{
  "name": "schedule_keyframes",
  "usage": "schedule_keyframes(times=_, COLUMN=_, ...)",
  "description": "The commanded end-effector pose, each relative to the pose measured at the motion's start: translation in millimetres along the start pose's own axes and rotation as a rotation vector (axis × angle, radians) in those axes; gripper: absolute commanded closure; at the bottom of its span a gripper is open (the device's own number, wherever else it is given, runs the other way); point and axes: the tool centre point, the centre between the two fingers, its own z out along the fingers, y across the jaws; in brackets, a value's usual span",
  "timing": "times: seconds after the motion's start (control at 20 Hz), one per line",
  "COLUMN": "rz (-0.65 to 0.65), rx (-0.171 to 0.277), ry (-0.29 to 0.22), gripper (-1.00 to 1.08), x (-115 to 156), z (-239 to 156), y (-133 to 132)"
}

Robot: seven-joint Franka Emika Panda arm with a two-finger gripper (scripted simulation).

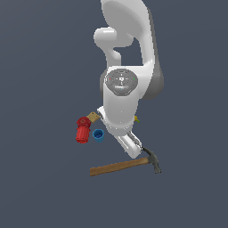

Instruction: Pick up a designated object from a clutter of objects.

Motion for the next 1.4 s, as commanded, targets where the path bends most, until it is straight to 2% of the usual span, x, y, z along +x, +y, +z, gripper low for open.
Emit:
schedule_keyframes(times=0.0, rz=0.063, rx=0.002, ry=0.001, gripper=-0.92, x=0.2, z=10.8, y=-6.4)
schedule_keyframes(times=0.8, rz=0.441, rx=0.009, ry=0.008, gripper=-0.92, x=-2.4, z=80.4, y=-39.7)
schedule_keyframes(times=1.35, rz=0.570, rx=0.013, ry=0.012, gripper=-0.92, x=-4.7, z=105.5, y=-49.0)
